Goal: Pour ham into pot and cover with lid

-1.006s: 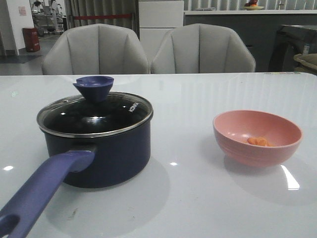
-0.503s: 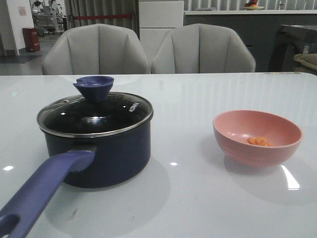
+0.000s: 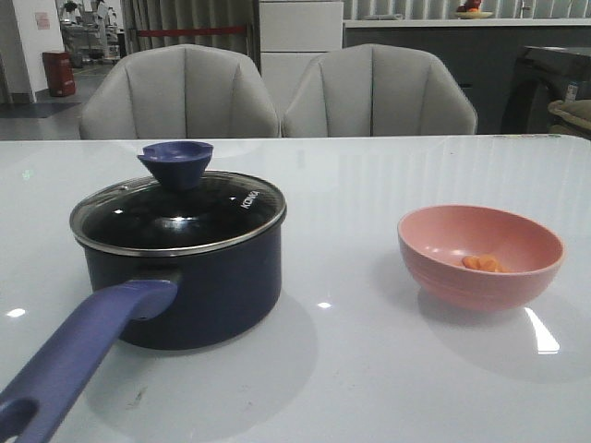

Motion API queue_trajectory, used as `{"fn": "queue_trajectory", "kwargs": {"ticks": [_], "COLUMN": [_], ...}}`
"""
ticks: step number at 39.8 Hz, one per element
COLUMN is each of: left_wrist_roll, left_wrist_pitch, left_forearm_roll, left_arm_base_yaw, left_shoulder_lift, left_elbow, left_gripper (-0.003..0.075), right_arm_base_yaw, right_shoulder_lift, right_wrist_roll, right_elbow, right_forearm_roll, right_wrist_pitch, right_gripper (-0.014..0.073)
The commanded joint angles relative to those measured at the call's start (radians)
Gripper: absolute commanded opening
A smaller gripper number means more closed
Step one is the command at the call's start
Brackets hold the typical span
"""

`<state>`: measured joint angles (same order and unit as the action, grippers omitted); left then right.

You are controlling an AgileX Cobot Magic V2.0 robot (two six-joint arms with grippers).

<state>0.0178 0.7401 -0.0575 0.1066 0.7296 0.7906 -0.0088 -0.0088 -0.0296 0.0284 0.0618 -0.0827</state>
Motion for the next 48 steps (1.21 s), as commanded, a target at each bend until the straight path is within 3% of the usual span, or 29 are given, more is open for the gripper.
{"fn": "queue_trajectory", "kwargs": {"ticks": [1,18,32,48], "left_wrist_roll": [0.021,0.101,0.238,0.375], "left_wrist_pitch": [0.008,0.077,0.148,0.392], "left_forearm_roll": [-0.021,-0.068,-0.016,0.044], "left_arm_base_yaw": [0.036,0.245,0.356,0.401], "left_shoulder_lift": [0.111,0.591,0.832,1.027], "left_elbow": [0.118,0.422,0.621,0.873], "left_gripper": [0.0619,0.0619,0.0619,0.0617], "right_arm_base_yaw": [-0.001,-0.001,-0.001,-0.001], "right_shoulder_lift": [-0.020,-0.020,-0.020,-0.020], "right_wrist_roll": [0.003,0.003,0.003,0.003], "right_elbow": [0.008,0.008,0.008,0.008], "right_forearm_roll": [0.012,0.012,0.012,0.012], "right_wrist_pitch": [0.083,0.083,0.083,0.083], "right_gripper": [0.0142,0.0142,0.0142,0.0142]}}
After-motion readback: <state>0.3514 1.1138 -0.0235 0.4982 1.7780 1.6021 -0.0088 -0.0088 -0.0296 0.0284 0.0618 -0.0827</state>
